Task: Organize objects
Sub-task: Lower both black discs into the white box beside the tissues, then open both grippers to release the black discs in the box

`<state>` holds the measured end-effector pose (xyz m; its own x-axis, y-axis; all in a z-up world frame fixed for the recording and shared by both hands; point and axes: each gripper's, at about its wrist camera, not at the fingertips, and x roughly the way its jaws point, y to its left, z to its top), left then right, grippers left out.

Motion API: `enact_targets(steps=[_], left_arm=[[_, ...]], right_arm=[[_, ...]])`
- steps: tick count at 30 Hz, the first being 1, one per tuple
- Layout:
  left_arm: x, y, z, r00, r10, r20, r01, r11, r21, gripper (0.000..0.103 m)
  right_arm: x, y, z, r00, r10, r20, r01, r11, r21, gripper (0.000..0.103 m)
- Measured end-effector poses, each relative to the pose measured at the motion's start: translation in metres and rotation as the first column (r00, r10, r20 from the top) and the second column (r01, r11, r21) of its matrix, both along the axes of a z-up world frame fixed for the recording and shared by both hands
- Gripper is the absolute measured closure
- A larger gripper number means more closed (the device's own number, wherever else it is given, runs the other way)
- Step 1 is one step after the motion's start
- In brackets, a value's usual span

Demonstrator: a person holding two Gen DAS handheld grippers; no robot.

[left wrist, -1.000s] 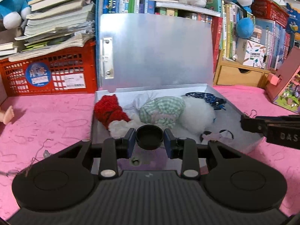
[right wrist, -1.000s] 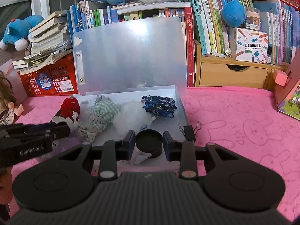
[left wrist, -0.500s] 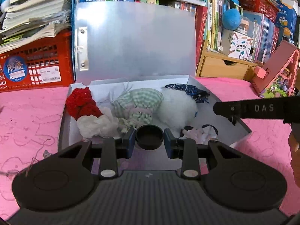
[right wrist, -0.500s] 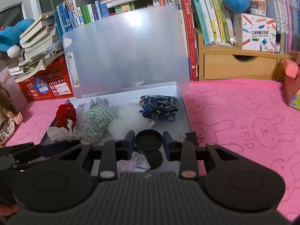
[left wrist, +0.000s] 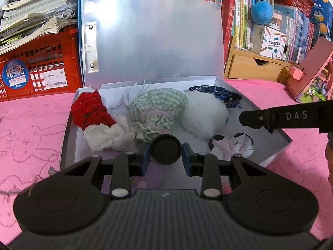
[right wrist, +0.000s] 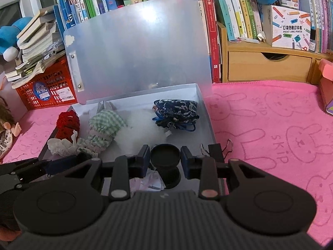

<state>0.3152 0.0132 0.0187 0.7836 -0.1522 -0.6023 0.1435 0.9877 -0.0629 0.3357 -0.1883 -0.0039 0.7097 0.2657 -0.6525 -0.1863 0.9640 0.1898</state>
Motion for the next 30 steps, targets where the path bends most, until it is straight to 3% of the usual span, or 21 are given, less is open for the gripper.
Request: enact_targets(steps=[18, 30], left_arm=[[0.026, 0.006, -0.015, 0.998, 0.061, -0.015, -0.059, 0.995, 0.076, 0.065], [0.026, 0.007, -0.016, 0.998, 0.064, -0.002, -0.064, 0.995, 0.073, 0.065]], right_arm=[[0.017, 0.007, -0.02, 0.999, -0.023, -0.027, 0.023, 1.0, -0.011, 0.066], [0.018, 0.007, -0.027, 0.999, -0.032, -0.028, 0.031, 0.999, -0.016, 0.065]])
